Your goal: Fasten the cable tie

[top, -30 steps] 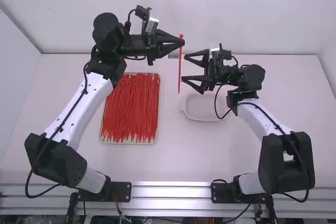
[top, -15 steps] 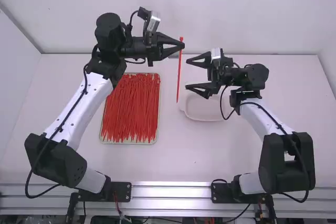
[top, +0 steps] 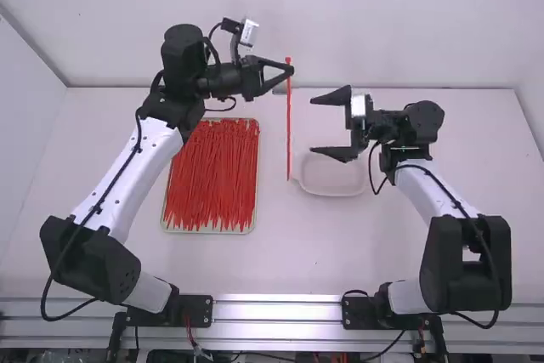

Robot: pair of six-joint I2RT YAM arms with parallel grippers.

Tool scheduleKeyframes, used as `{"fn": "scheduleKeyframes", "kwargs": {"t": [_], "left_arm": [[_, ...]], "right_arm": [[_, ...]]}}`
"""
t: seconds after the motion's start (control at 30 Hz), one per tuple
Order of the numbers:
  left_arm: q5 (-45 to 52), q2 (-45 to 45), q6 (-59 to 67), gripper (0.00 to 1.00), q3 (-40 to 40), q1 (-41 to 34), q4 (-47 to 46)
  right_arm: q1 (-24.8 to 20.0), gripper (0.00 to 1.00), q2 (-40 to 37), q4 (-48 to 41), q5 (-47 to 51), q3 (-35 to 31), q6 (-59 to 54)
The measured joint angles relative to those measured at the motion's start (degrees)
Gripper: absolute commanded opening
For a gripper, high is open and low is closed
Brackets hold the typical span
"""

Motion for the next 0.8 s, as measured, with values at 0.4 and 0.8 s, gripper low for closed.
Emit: {"fn": "scheduleKeyframes", "kwargs": {"t": [0.4, 0.8], "left_arm": [[-0.5, 0.0, -4.9, 0.02, 0.0, 0.5, 0.3], [-0.6, 0.0, -11.0, 0.03, 0.0, 5.1, 0.9]], "right_arm": [[0.9, 0.98, 0.0, 0.0, -0.5, 0.0, -19.1], [5.9, 0.98, 0.0, 0.0, -0.6, 0.0, -39.6]]}}
